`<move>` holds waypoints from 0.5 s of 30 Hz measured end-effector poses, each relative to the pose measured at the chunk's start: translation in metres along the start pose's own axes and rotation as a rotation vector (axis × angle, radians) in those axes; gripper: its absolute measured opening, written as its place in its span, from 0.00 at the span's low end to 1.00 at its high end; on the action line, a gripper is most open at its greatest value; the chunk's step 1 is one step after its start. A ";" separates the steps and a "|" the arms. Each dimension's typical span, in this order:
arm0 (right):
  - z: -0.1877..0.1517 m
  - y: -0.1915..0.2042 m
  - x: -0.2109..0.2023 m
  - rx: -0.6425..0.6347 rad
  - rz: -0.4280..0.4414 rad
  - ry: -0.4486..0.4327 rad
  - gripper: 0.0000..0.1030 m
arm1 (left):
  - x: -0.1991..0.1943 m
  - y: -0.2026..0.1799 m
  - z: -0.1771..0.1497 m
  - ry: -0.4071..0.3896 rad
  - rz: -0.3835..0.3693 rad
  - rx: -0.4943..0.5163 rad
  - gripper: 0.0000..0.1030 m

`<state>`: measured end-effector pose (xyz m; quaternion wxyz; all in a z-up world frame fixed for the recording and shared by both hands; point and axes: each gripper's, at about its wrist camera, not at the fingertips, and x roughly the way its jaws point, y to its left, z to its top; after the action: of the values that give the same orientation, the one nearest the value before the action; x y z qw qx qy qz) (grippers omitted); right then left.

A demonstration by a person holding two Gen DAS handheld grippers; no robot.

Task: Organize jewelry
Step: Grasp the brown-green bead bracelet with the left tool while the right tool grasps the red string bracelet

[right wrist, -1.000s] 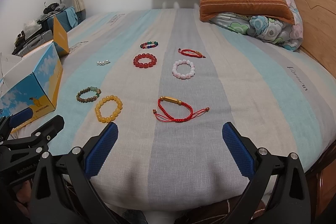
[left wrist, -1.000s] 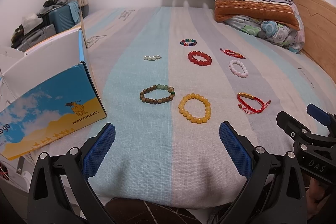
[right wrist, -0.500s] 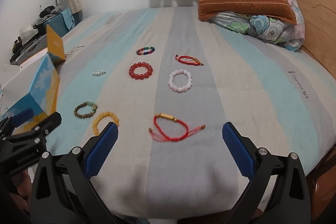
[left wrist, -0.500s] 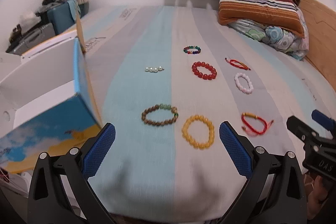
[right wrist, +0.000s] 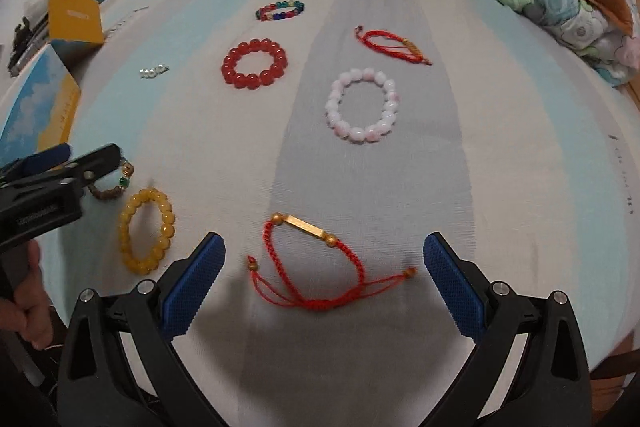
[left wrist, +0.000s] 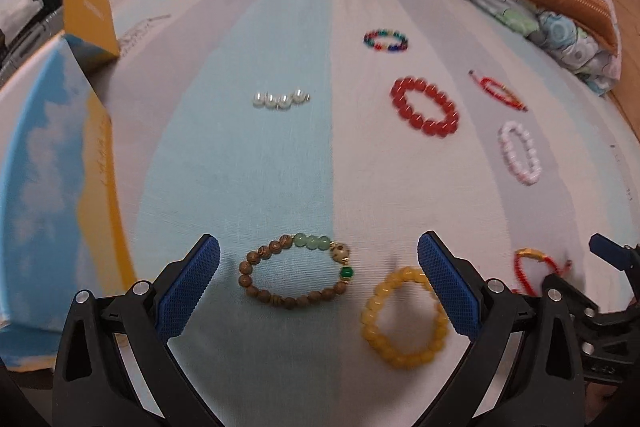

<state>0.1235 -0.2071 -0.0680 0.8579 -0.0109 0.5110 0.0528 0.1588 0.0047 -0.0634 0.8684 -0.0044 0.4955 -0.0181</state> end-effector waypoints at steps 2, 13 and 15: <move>-0.006 0.002 0.009 -0.008 0.015 0.013 0.89 | 0.012 0.004 -0.003 0.027 -0.004 -0.008 0.94; -0.015 0.013 0.038 -0.078 0.009 0.063 0.76 | 0.035 0.004 -0.016 0.047 0.060 0.023 0.94; -0.015 0.014 0.036 -0.082 0.013 0.061 0.69 | 0.034 0.006 -0.016 0.048 0.048 0.012 0.94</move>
<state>0.1264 -0.1911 -0.1063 0.8403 -0.0444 0.5344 0.0790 0.1628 0.0101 -0.1006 0.8564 0.0133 0.5162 -0.0005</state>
